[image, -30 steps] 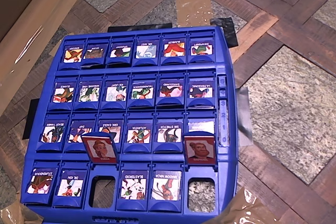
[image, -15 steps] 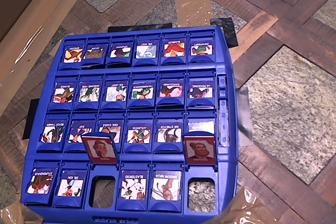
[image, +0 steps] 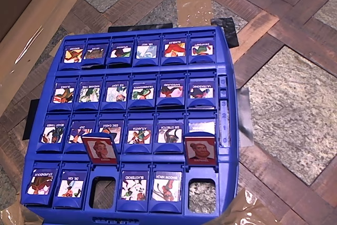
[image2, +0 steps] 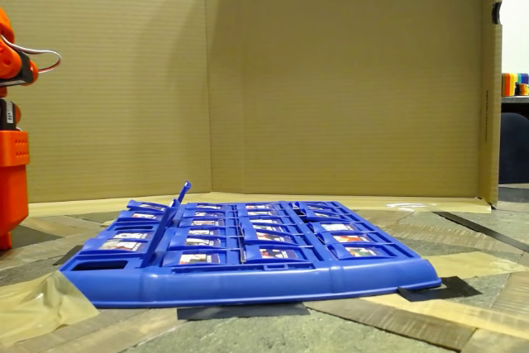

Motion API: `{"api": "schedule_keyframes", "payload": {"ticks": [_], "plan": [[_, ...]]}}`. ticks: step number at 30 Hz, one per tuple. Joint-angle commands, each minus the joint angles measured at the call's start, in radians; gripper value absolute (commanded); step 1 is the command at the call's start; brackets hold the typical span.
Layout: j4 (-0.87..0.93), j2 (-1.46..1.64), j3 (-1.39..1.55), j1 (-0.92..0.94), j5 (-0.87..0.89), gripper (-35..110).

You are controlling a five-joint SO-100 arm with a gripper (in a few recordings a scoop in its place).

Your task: Flip A5.

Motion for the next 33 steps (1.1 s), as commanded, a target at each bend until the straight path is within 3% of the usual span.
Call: {"api": "schedule_keyframes", "payload": {"ticks": [1, 19, 24, 33], "plan": [[-0.003, -0.002, 0.002, -0.003, -0.003, 0], [0.006, -0.003, 0.003, -0.003, -0.008, 0], [0.100, -0.003, -0.003, -0.005, -0.003, 0], [0.437, 0.000, -0.023, -0.002, 0.012, 0]]}}
